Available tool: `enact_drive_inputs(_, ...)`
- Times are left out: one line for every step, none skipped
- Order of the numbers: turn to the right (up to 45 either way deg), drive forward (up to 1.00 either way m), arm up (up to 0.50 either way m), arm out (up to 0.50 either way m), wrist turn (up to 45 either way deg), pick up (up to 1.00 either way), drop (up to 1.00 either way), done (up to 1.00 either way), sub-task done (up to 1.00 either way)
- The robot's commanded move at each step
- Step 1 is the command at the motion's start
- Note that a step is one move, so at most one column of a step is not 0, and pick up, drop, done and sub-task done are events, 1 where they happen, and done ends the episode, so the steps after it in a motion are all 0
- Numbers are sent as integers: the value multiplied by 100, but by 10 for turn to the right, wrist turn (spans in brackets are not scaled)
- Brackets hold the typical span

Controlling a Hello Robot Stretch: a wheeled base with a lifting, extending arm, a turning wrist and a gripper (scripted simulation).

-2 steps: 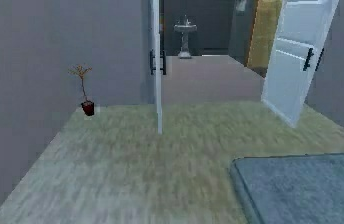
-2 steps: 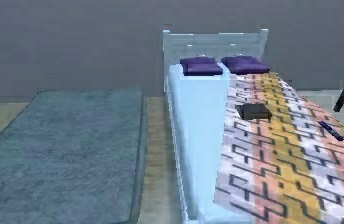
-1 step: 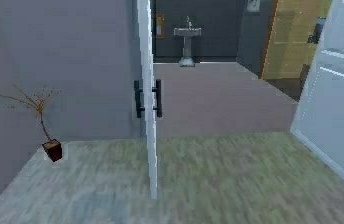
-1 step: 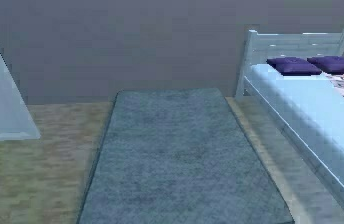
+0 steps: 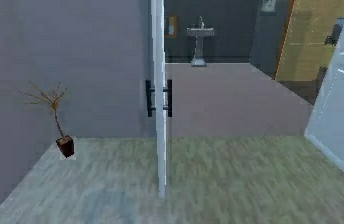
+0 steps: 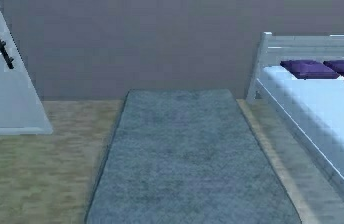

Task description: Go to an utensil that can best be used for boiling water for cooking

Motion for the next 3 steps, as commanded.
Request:
enact_drive_inputs(0,45,0,0,0,0,0,0,0)
enact_drive_inputs(240,0,0,0,0,0,0,0,0)
enact_drive_inputs(0,65,0,0,0,0,0,0,0)
